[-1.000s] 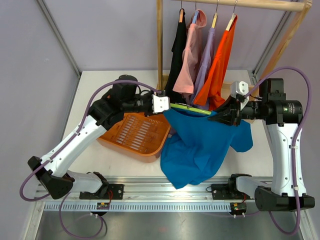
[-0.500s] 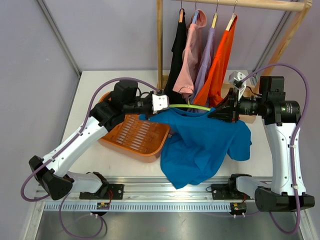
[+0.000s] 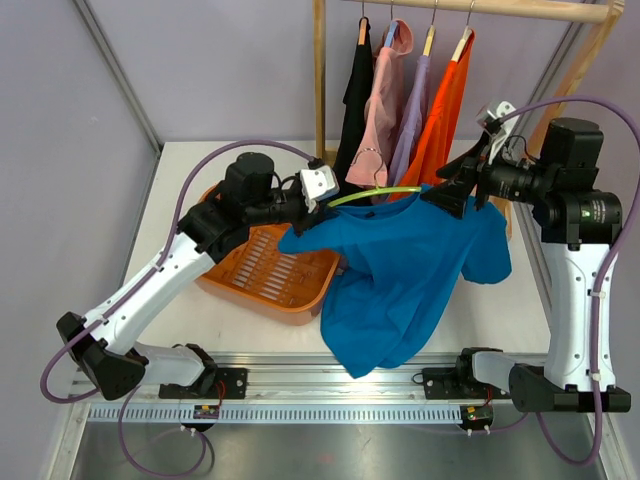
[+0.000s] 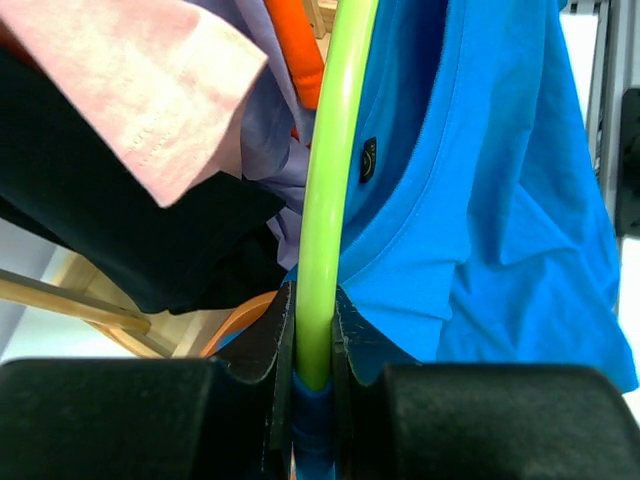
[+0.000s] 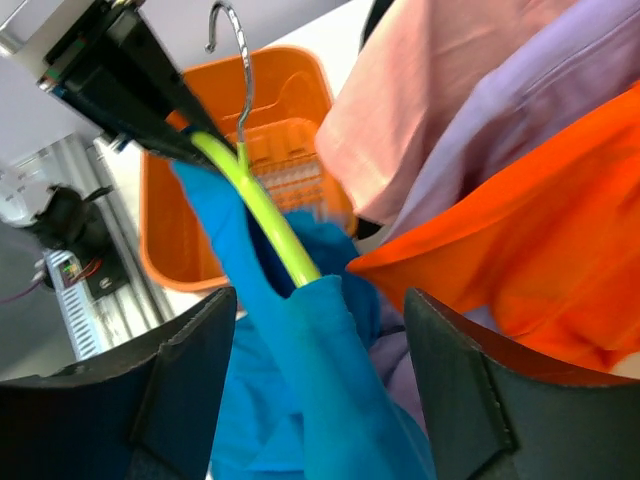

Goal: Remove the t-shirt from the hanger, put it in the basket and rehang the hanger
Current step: Remove the tshirt from the hanger

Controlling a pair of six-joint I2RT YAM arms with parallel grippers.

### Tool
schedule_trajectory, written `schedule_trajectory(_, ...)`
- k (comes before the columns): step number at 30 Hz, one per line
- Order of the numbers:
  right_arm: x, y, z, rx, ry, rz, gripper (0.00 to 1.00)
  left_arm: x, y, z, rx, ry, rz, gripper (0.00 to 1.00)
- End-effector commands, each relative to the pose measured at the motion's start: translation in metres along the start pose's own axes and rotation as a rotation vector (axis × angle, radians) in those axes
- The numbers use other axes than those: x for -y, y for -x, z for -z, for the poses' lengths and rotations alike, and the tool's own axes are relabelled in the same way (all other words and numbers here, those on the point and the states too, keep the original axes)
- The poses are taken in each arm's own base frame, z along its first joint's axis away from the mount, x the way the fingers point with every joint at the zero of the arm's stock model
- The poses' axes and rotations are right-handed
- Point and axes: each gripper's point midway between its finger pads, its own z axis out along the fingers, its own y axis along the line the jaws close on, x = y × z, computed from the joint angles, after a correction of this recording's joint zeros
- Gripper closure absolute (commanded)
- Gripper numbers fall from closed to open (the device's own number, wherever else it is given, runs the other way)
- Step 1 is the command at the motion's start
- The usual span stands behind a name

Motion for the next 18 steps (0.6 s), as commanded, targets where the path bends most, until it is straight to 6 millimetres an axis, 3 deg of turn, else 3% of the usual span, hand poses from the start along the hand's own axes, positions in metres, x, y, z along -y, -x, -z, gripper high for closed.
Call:
schedule_trajectory(1, 0.008, 0.036, 0.012, 0.071, -0.132, 0.03, 0.24, -0.013, 0.063, 0.013, 0.164, 0.057, 0.034, 1.0)
schedule_trajectory(5, 0.002, 0.047, 0.023, 0.08, -0.176, 0.018, 0.23, -0.009, 0.078, 0.012, 0.164, 0.051, 0.159, 1.0)
schedule_trajectory(7, -0.006, 0.04, 0.025, 0.046, -0.165, -0.05, 0.24, -0.003, 0.097, 0.013, 0.183, 0.044, 0.209, 1.0)
schedule_trajectory(9, -0.011, 0.028, 0.028, 0.007, -0.176, -0.102, 0.26, 0.0, 0.098, 0.002, 0.156, 0.047, 0.272, 1.0)
schedule_trajectory(10, -0.009, 0.025, 0.03, -0.002, -0.2, -0.11, 0.26, 0.0, 0.114, 0.005, 0.181, 0.049, 0.299, 1.0)
schedule_trajectory(12, -0.002, 0.025, 0.039, -0.001, -0.285, -0.091, 0.27, 0.003, 0.108, -0.012, 0.138, 0.053, 0.37, 1.0)
schedule_trajectory(13, 0.001, 0.028, 0.043, 0.009, -0.319, -0.074, 0.26, 0.0, 0.118, -0.011, 0.153, 0.071, 0.379, 1.0)
schedule_trajectory(18, 0.022, 0.048, 0.062, 0.069, -0.496, -0.015, 0.24, 0.0, 0.108, -0.035, 0.112, 0.09, 0.478, 1.0)
